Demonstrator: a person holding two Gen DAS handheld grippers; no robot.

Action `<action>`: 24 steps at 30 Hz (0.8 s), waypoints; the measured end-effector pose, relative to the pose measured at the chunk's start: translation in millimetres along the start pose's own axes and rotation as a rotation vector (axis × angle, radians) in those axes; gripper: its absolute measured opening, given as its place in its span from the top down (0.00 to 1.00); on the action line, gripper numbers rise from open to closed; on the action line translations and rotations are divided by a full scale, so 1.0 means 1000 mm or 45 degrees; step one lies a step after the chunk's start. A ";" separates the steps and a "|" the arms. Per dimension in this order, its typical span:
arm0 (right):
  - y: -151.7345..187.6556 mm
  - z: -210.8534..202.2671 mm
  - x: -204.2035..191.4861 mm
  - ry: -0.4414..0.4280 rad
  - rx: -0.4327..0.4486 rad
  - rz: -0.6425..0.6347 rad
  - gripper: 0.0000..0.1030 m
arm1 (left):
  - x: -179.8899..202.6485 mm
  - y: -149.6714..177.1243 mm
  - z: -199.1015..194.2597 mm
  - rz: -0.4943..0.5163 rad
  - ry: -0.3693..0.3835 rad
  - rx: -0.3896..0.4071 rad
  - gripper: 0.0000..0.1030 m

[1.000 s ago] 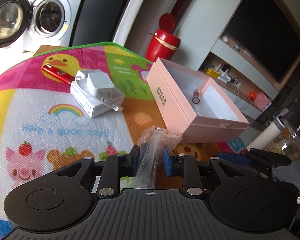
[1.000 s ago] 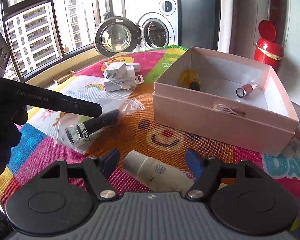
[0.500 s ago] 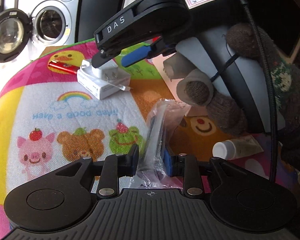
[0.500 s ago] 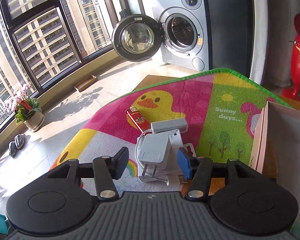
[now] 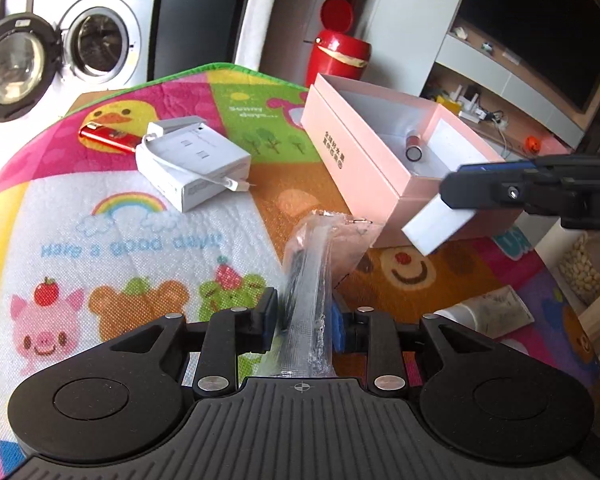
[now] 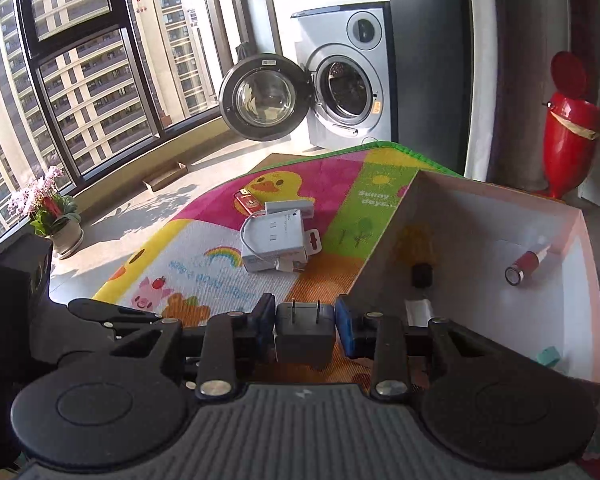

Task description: Organize rigid objects

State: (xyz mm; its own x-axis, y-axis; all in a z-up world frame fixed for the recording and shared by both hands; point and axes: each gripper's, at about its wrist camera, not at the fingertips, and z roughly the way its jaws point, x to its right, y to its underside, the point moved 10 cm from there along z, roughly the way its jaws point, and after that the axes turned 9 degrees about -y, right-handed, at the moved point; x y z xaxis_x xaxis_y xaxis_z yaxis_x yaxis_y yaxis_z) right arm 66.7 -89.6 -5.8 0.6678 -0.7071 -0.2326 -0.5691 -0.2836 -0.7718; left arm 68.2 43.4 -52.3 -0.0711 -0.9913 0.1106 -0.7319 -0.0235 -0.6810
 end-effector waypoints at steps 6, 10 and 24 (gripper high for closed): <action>0.055 -0.031 0.055 0.191 0.026 0.096 0.73 | 0.009 0.001 0.004 0.032 -0.054 0.012 0.69; 0.073 -0.045 0.058 0.169 0.066 0.119 0.71 | 0.009 0.010 -0.003 0.056 -0.040 0.051 0.69; 0.116 -0.039 0.036 -0.037 -0.034 0.247 0.26 | 0.005 0.025 -0.021 0.016 -0.014 0.038 0.75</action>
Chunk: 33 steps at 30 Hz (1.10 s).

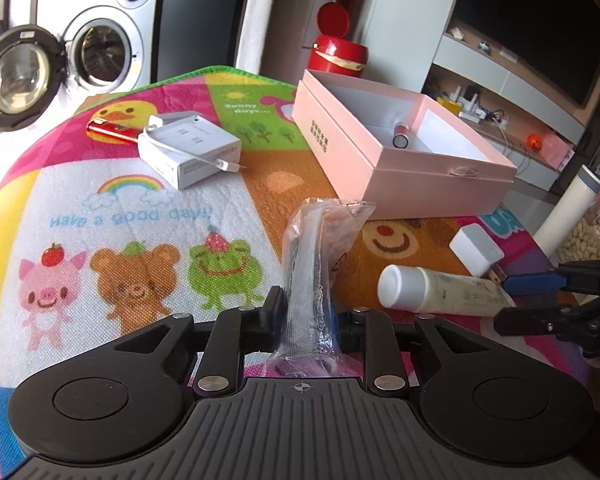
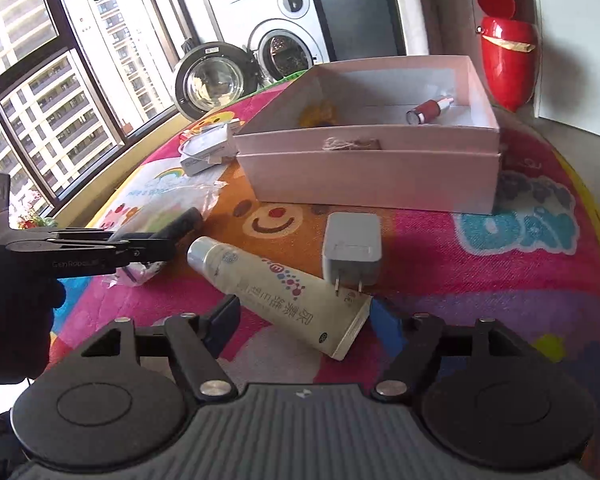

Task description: Organize rigid objects

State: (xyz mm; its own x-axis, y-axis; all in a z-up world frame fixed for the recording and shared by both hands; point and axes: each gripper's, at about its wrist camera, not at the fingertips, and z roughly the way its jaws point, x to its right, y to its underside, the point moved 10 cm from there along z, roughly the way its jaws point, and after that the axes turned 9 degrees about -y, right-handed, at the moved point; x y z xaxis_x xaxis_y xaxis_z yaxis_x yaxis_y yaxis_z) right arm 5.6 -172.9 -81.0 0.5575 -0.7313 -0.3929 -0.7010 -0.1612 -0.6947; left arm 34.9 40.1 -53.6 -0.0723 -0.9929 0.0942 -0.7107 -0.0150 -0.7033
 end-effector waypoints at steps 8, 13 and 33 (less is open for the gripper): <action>-0.017 0.007 -0.049 -0.060 -0.004 -0.230 0.26 | -0.005 0.005 -0.005 -0.028 -0.041 -0.032 0.75; -0.029 0.043 -0.059 -0.073 -0.095 -0.347 0.29 | -0.004 0.006 -0.005 -0.002 -0.052 -0.027 0.75; -0.055 -0.054 -0.042 -0.041 0.059 -0.197 0.95 | 0.055 0.014 -0.035 0.132 0.169 0.047 0.76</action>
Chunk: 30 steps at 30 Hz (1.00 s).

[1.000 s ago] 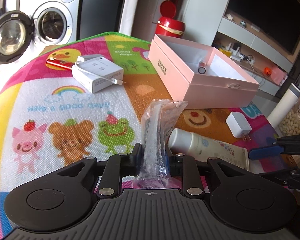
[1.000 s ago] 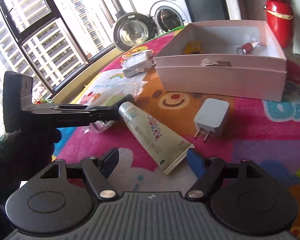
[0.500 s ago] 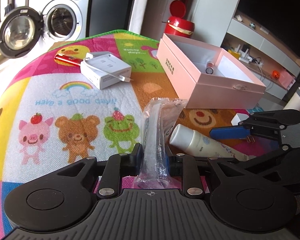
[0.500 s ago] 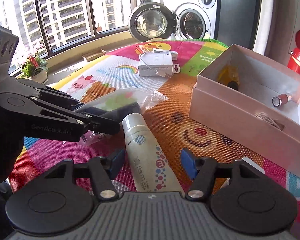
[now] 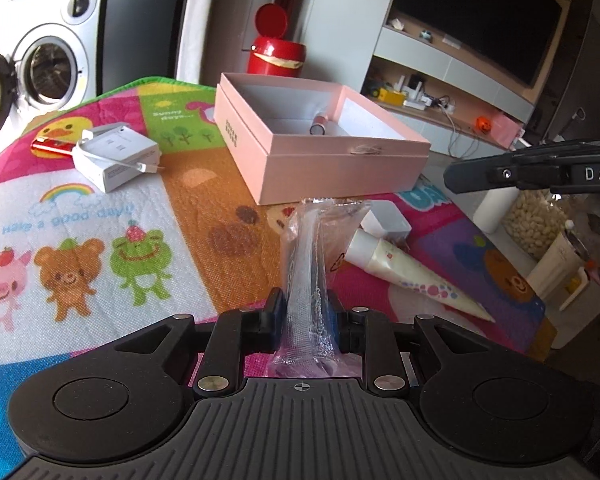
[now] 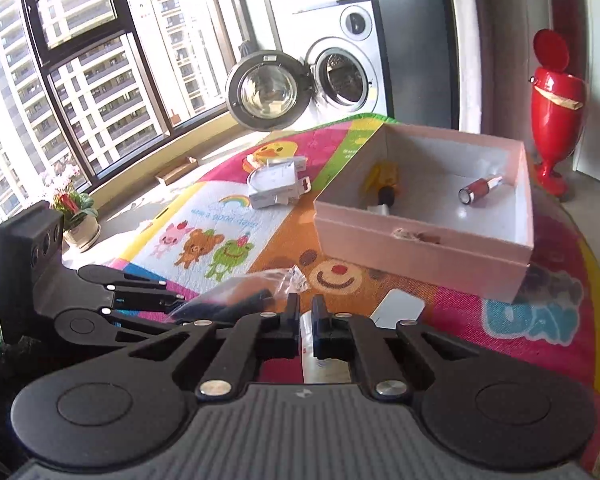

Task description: Organize rigid objects

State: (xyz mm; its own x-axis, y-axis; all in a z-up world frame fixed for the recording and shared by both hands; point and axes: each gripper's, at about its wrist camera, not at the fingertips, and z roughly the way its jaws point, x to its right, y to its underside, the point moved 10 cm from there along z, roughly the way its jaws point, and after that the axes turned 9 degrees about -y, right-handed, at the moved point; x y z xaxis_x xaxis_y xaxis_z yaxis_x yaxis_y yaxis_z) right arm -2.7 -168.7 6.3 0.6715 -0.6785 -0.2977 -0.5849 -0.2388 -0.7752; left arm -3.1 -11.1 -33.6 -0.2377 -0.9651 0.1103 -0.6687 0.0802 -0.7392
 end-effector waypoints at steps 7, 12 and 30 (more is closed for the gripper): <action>-0.022 -0.032 0.009 0.135 0.125 -0.112 0.94 | -0.001 -0.025 -0.006 0.017 -0.042 0.068 0.76; 0.003 -0.006 0.012 0.204 0.022 -0.146 0.77 | -0.018 -0.023 -0.012 -0.047 -0.068 0.065 0.76; 0.054 0.070 0.012 0.124 -0.220 -0.139 0.64 | -0.010 0.003 -0.001 -0.044 0.015 -0.037 0.76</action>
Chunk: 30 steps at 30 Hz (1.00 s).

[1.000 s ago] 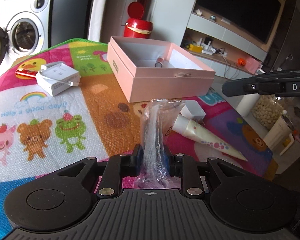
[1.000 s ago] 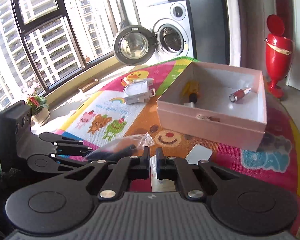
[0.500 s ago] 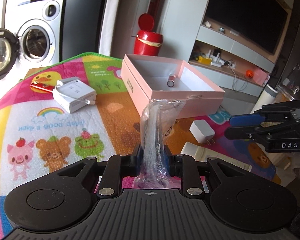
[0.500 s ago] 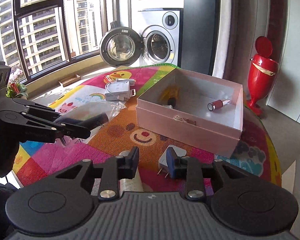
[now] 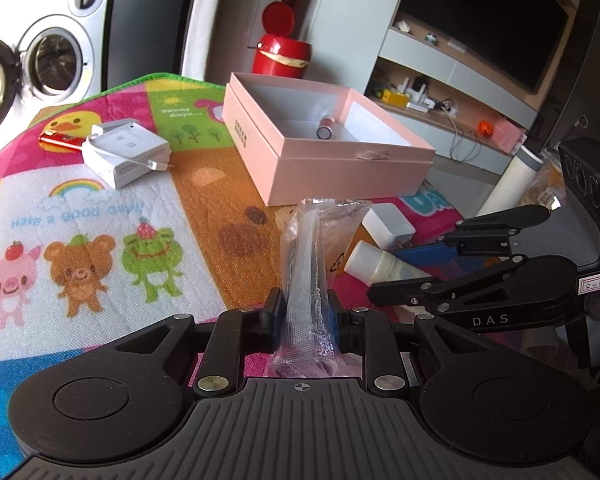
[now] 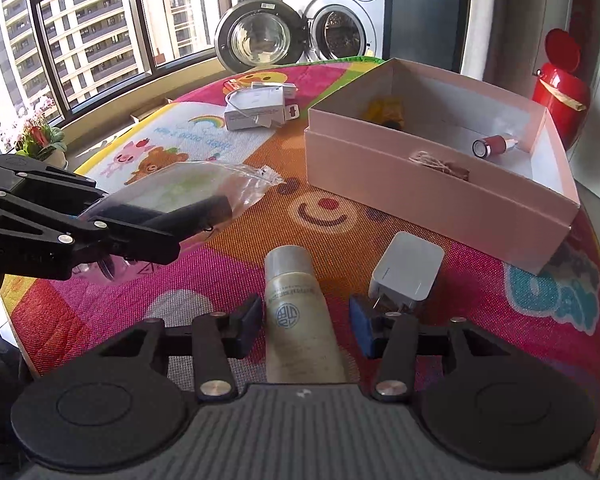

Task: Organize rigid objects
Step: 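Lower the bag with the left gripper while the right gripper lowers the tube into the pink box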

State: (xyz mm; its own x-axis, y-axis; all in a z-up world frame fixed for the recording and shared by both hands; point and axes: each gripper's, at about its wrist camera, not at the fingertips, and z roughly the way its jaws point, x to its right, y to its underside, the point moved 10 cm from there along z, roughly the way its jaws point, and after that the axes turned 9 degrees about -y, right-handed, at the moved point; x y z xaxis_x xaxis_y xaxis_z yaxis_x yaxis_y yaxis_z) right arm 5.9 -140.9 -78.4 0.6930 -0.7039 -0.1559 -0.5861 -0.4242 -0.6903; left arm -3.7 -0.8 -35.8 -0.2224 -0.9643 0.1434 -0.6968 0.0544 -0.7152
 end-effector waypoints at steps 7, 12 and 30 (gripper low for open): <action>-0.014 -0.053 -0.001 -0.110 0.116 0.095 0.75 | 0.015 -0.027 -0.021 -0.040 0.120 0.072 0.76; -0.081 -0.126 0.020 -0.030 0.423 0.104 0.75 | 0.021 -0.109 -0.048 -0.038 0.168 0.291 0.76; -0.146 -0.051 0.145 0.093 0.416 0.424 0.89 | 0.022 -0.204 0.116 -0.252 0.171 0.159 0.76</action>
State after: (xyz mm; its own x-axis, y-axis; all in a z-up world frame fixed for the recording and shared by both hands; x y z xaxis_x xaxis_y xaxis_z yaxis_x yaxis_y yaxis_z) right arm 170.1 -210.2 35.8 0.4512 -0.8146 -0.3645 -0.6007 0.0248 -0.7991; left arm 212.8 -63.6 34.1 -0.1844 -0.9095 0.3727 -0.6481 -0.1725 -0.7418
